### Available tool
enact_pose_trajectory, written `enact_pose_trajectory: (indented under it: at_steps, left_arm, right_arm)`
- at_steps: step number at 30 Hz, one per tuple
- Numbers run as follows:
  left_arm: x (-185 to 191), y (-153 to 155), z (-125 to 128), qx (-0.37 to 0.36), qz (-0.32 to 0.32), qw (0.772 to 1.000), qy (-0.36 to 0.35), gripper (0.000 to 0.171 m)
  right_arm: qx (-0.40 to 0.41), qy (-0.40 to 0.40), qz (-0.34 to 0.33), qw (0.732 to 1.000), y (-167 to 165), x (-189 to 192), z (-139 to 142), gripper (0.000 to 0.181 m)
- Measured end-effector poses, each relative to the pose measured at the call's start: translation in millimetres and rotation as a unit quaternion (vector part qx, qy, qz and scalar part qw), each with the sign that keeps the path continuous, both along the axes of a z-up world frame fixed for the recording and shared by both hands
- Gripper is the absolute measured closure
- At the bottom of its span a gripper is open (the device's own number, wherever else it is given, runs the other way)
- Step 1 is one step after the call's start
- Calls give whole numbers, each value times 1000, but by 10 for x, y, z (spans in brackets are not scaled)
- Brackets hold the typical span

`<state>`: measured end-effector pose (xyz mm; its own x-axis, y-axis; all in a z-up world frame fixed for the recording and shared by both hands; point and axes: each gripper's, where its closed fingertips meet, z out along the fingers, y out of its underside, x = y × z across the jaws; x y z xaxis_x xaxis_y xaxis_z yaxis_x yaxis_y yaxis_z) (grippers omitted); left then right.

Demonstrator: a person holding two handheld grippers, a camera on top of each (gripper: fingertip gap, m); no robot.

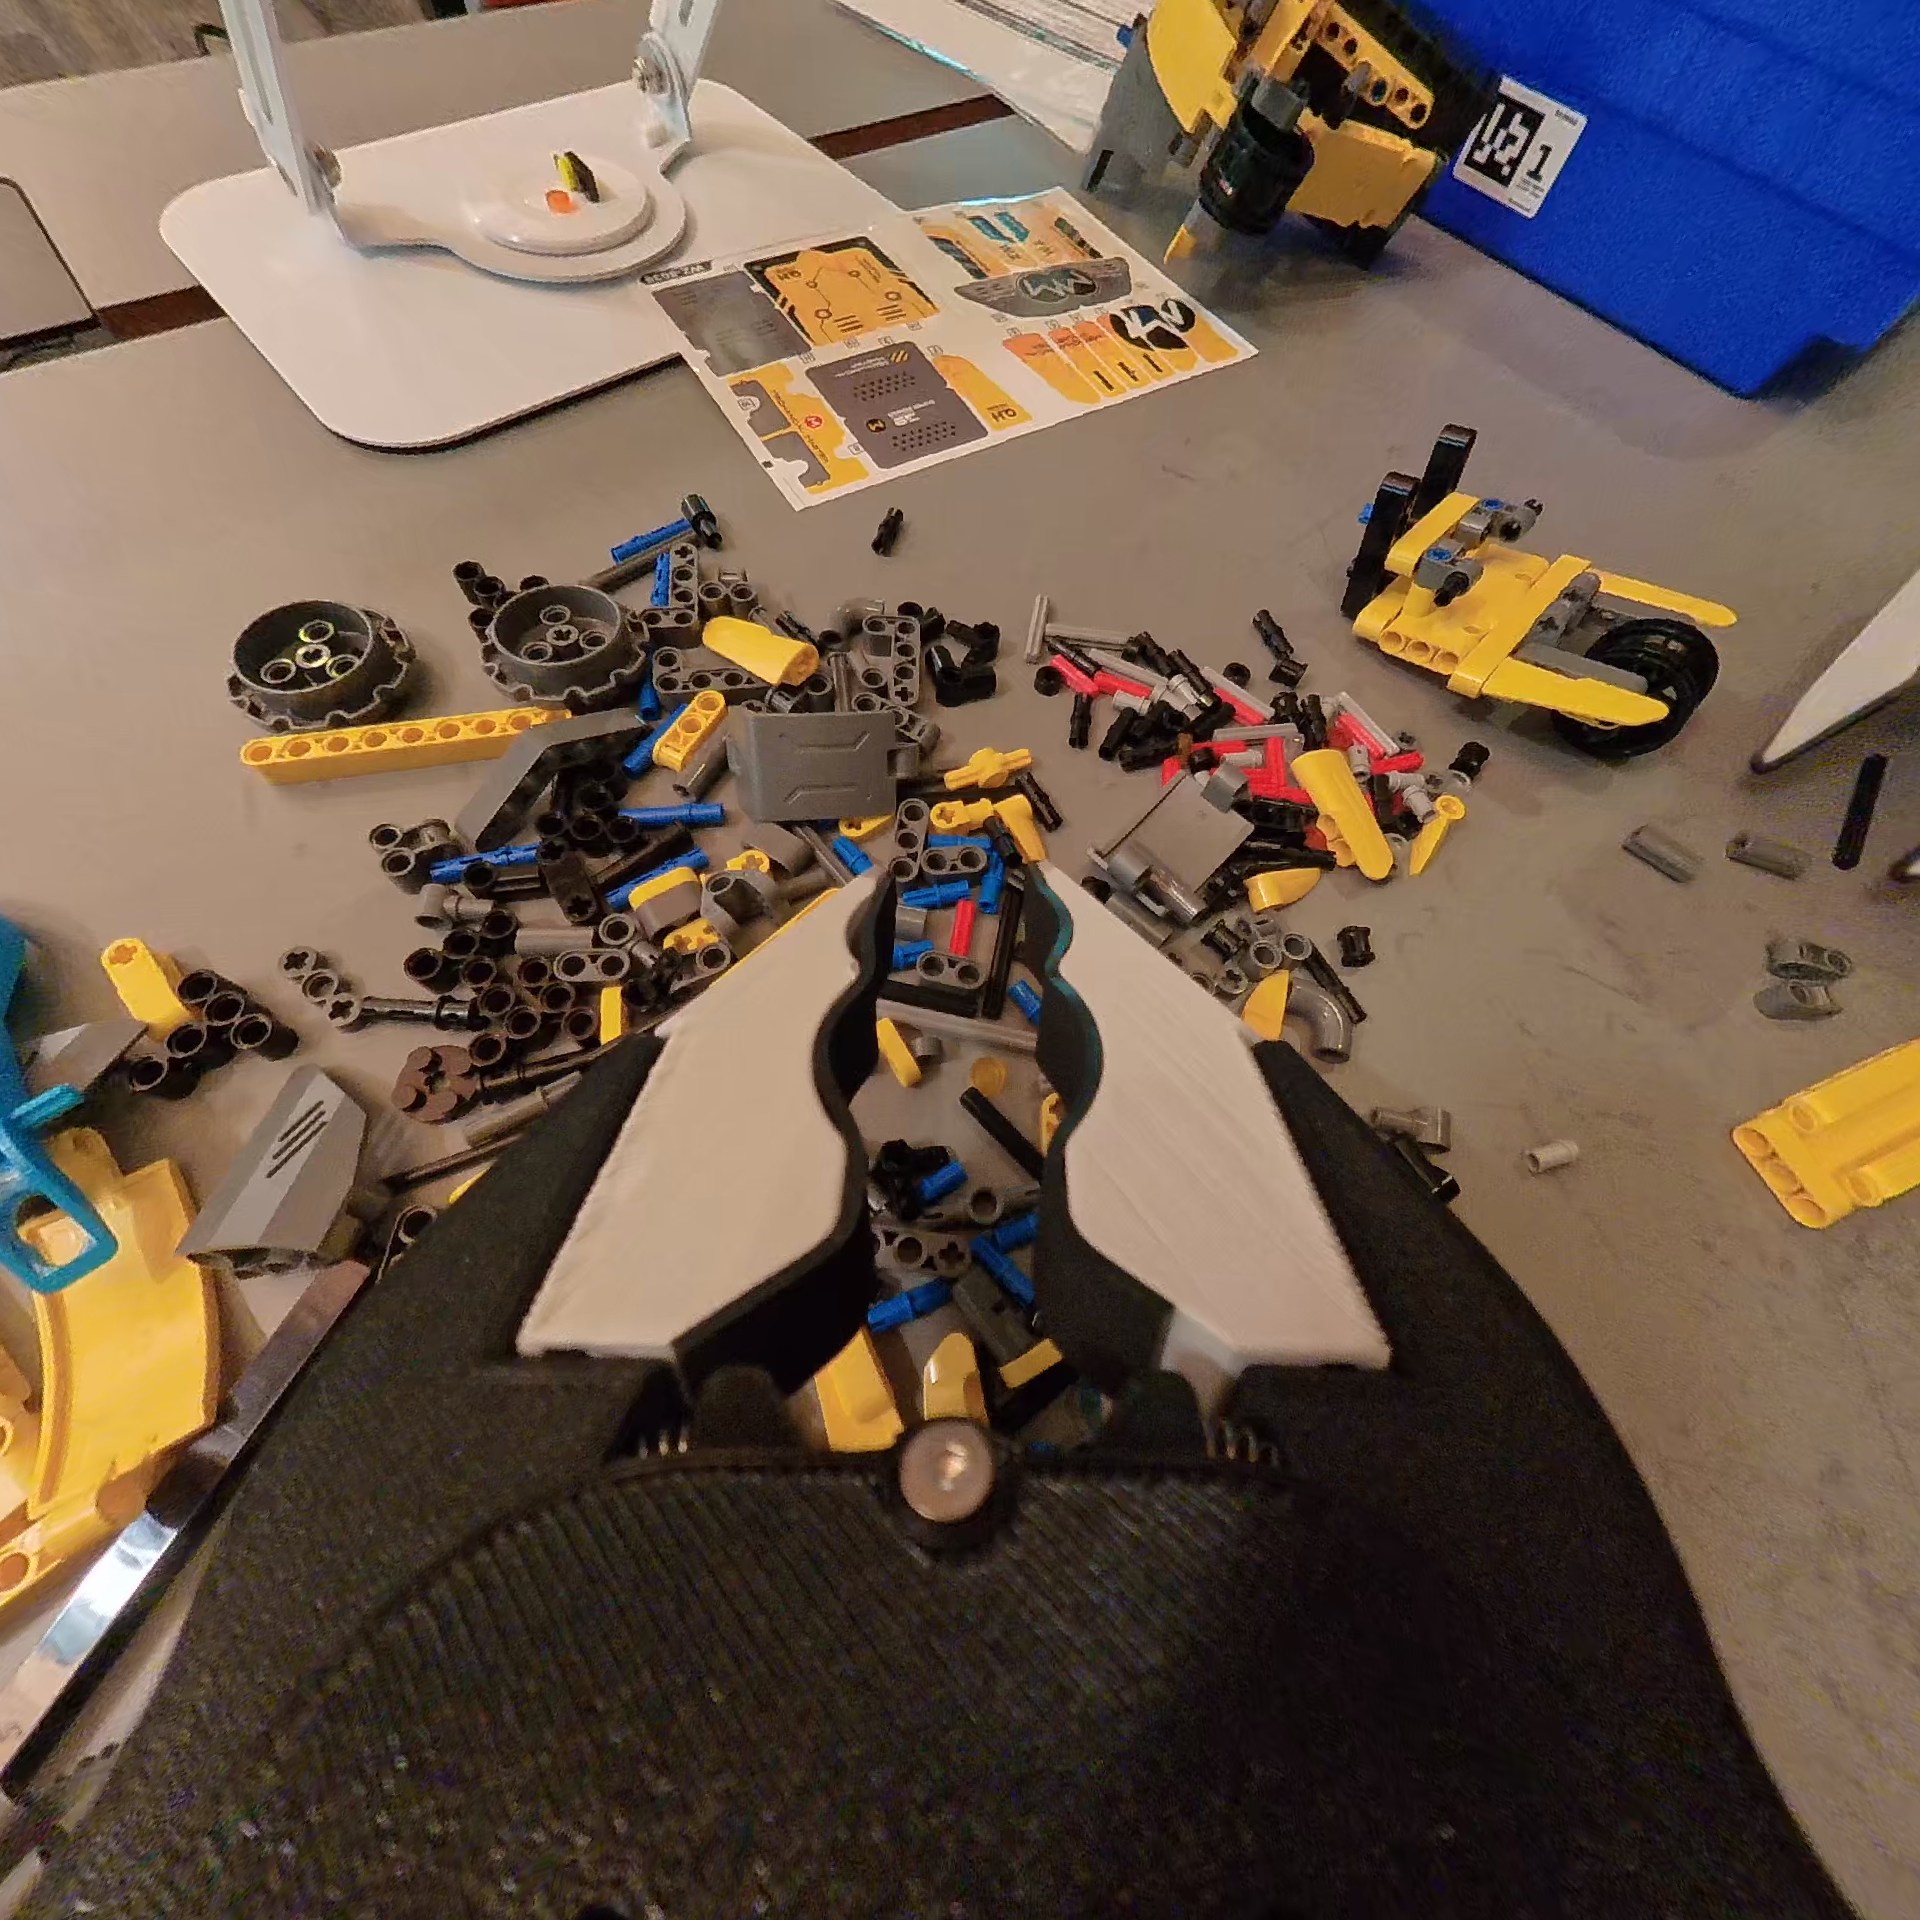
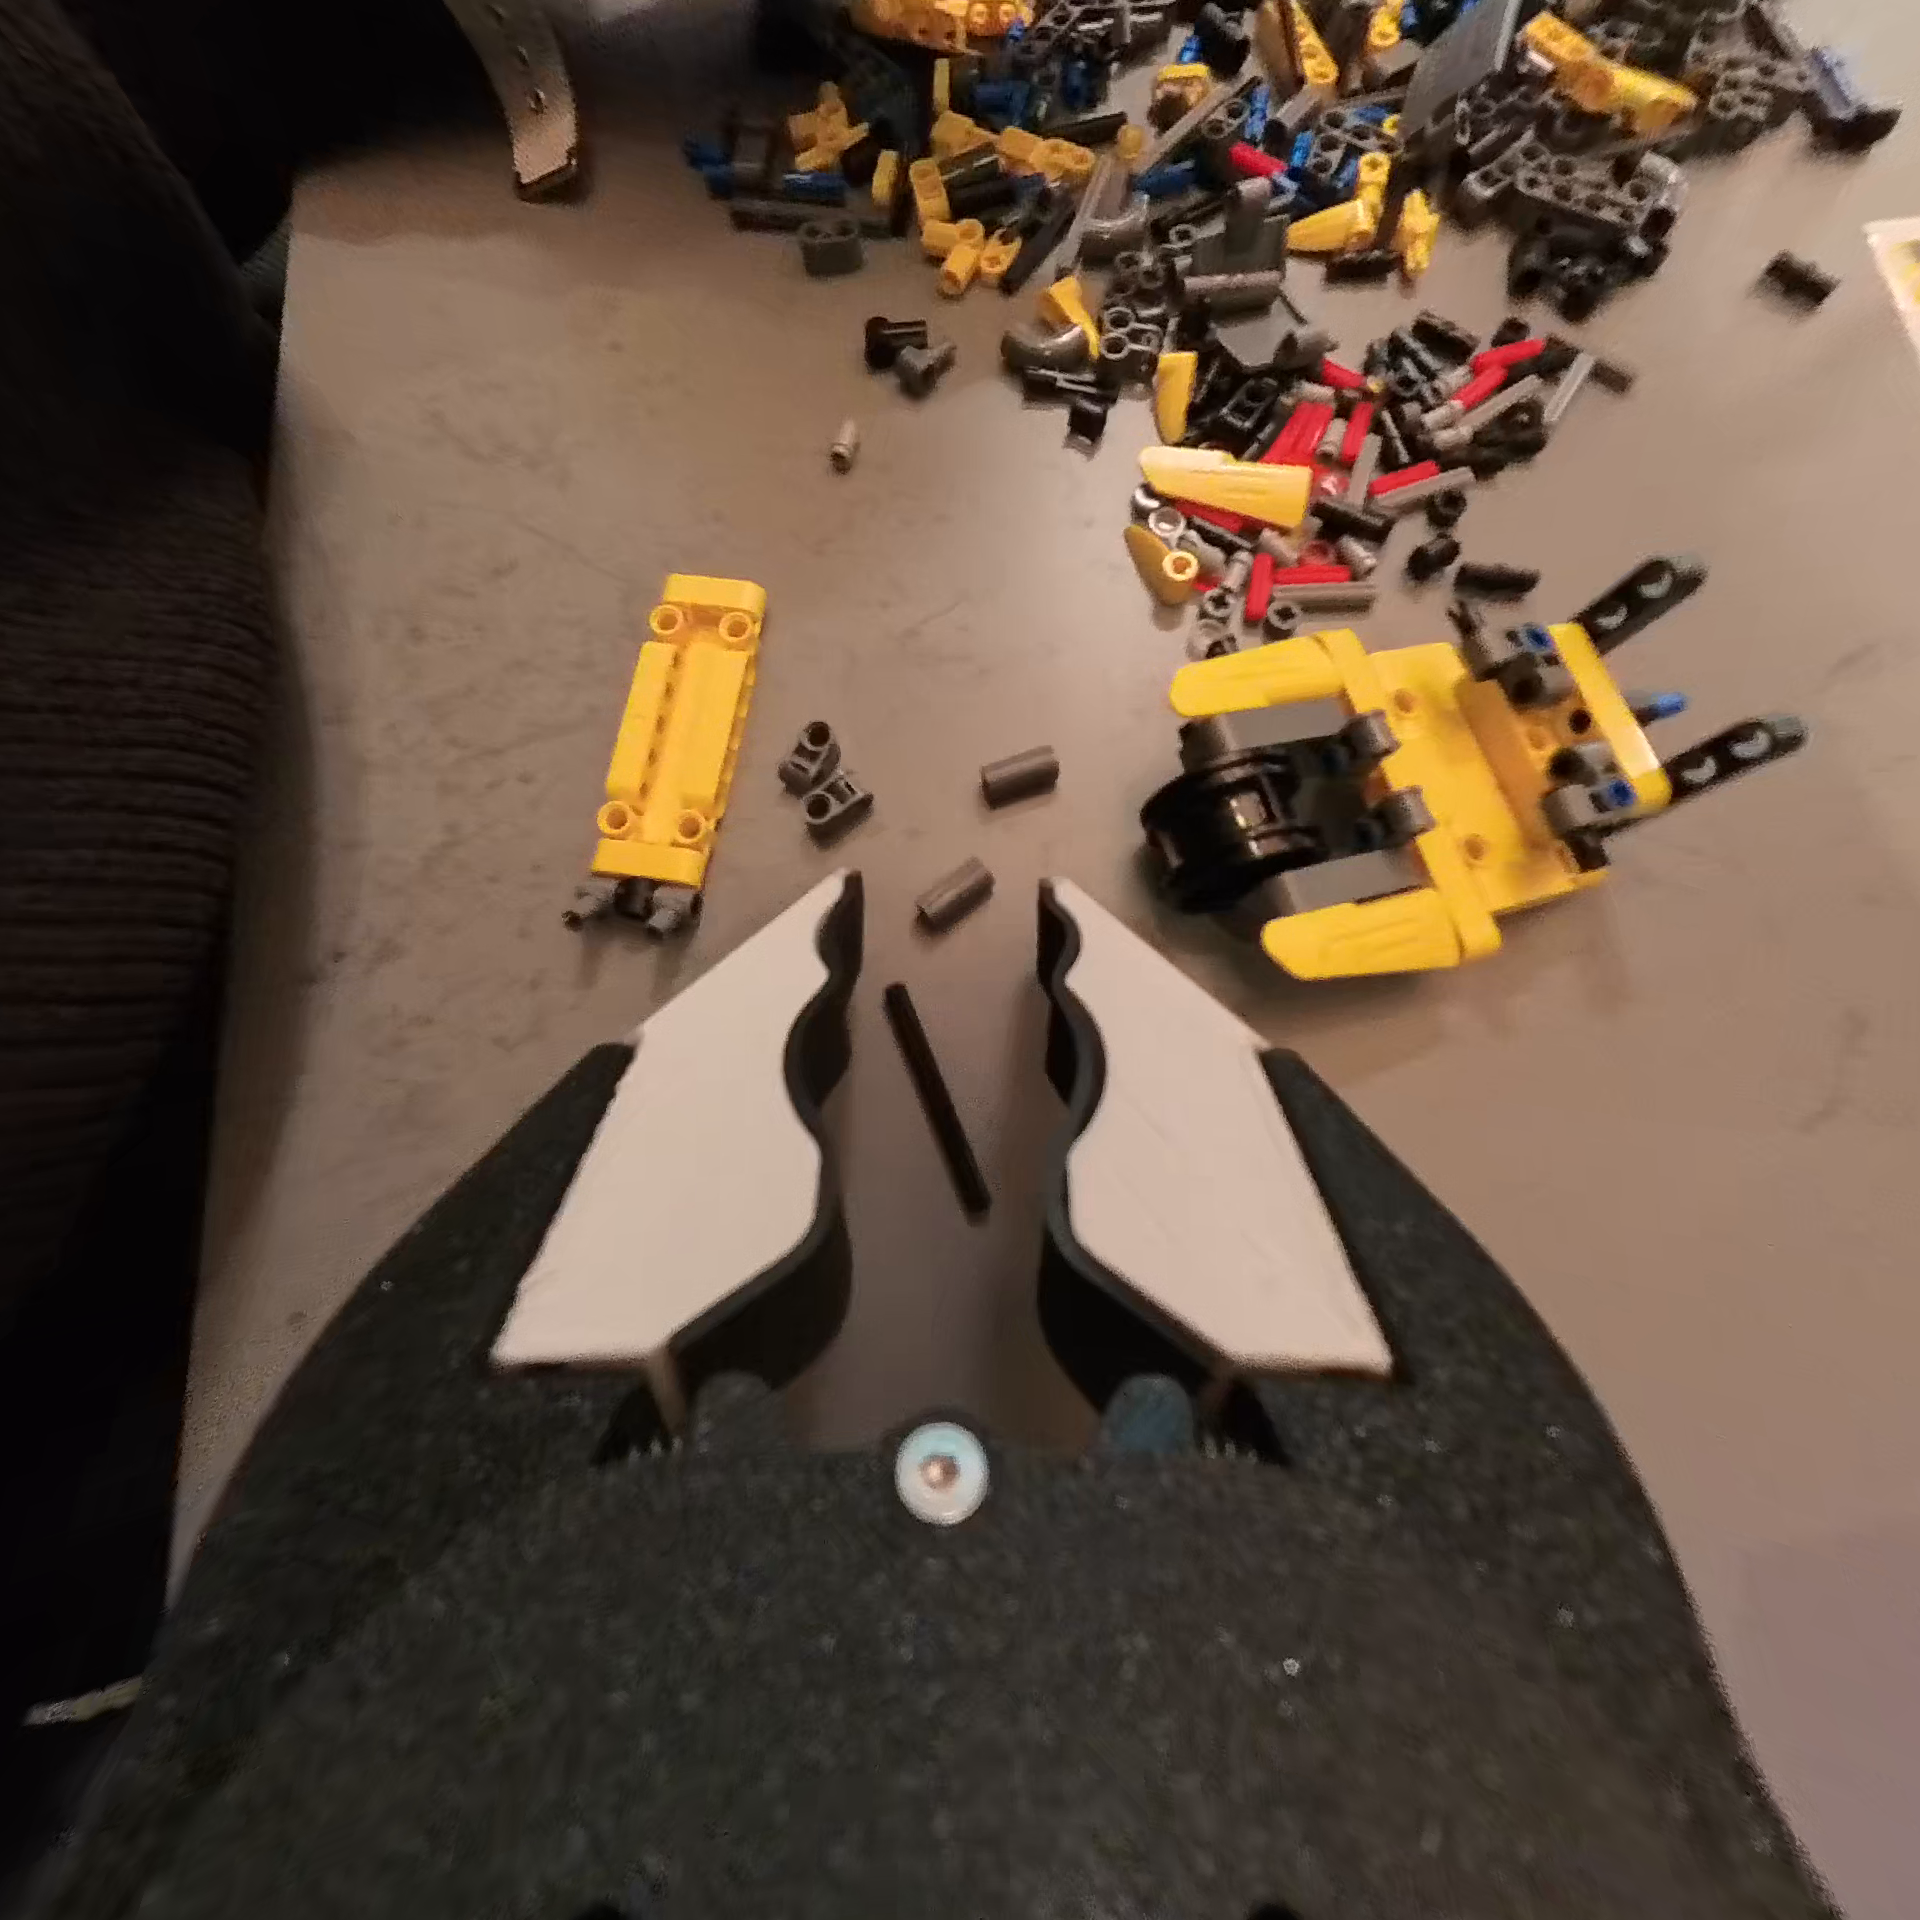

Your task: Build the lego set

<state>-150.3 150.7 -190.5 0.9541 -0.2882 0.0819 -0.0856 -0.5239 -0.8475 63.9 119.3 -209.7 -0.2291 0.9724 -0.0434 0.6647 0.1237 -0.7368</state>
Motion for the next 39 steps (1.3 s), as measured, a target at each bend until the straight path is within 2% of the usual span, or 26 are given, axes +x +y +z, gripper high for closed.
enact_pose_trajectory:
  at_steps: [4,8,39]
  left_arm:
    - [3,-1,0,0,-1,1000,1,150]
    - [6,-2,-2,-1,-1,1000,2,150]
    - [21,4,-32,-6,-4,1000,6,148]
  right_arm:
    - [10,-3,25,1000,-109,-51,-49,149]
    - [19,-19,21,999,-84,-50,-128,149]
    - [23,-25,-5,999,-1,-62,-145,149]
